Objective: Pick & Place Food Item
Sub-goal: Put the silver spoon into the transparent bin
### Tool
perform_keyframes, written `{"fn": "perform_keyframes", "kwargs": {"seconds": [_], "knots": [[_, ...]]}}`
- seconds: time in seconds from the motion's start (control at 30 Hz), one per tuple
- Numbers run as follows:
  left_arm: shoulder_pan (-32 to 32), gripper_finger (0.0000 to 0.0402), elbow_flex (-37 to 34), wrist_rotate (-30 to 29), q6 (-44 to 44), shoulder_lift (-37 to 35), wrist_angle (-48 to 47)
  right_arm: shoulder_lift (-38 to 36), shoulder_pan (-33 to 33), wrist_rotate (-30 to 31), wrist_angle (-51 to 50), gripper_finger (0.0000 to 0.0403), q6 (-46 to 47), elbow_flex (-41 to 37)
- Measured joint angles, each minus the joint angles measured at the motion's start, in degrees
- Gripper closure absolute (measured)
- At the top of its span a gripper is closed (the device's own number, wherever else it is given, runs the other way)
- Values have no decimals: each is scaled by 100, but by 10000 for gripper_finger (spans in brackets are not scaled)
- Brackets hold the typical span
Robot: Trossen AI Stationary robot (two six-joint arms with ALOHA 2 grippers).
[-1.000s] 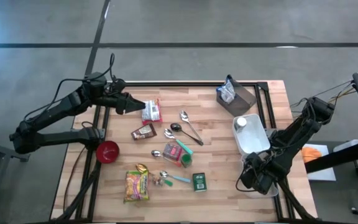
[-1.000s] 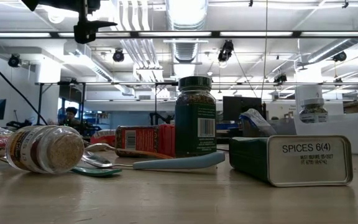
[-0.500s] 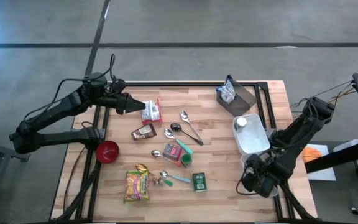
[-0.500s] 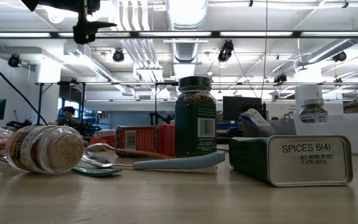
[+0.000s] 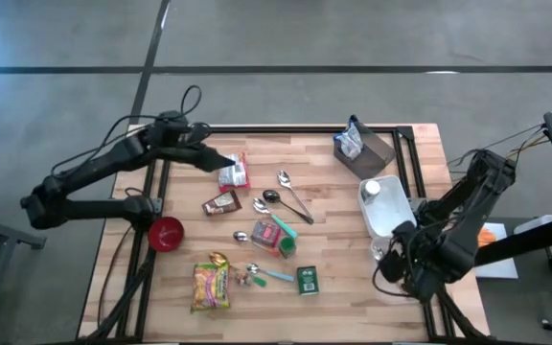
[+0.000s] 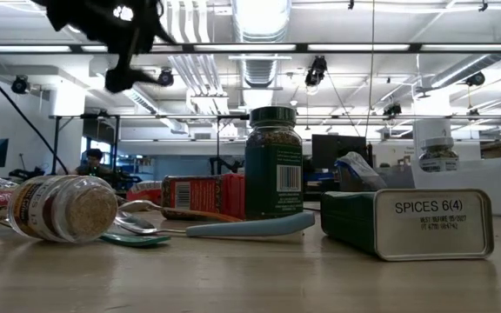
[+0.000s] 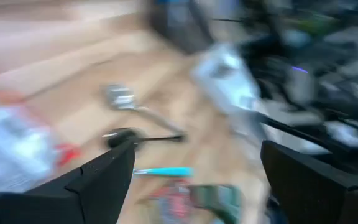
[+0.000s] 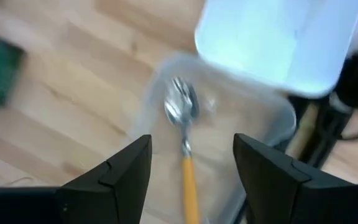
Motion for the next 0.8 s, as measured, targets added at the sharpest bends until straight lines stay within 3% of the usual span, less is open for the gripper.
{"fn": "perform_keyframes", "kwargs": {"seconds": [0.13, 0.27, 0.8], "knots": [[222, 52, -11, -549, -31, 338, -242, 0, -9, 752, -143, 179, 188, 194], [450, 52, -9, -560, 100, 670, -117, 21, -168, 1234, -150, 179, 147, 274], [1489, 52, -116, -330, 972, 1686, -338, 417, -1197, 1838, -66, 179, -1060, 883]]}}
